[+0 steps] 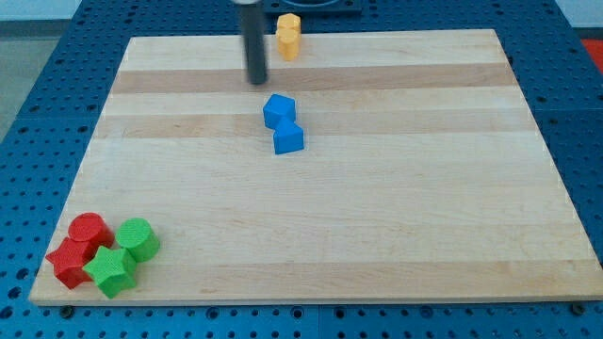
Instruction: Separate the yellow blocks
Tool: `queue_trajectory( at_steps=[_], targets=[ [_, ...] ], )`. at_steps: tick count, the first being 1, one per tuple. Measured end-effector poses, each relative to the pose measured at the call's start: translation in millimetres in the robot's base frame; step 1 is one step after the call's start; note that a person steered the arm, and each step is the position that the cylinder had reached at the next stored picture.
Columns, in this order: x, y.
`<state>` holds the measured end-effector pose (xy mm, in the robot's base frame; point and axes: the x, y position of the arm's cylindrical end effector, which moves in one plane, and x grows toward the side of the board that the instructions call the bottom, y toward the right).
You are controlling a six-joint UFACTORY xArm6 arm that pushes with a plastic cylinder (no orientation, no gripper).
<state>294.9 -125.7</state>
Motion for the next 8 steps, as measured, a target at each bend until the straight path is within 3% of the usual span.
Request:
queue_trajectory(
  at_steps=[1,2,4,6,7,8],
  targets=[
    [-53.8,-47.1],
    [-103.7,-37.4],
    [-103.5,23.8],
    [-92.9,23.6],
    [-37.5,34.3],
    [-27.3,115.7]
  ],
)
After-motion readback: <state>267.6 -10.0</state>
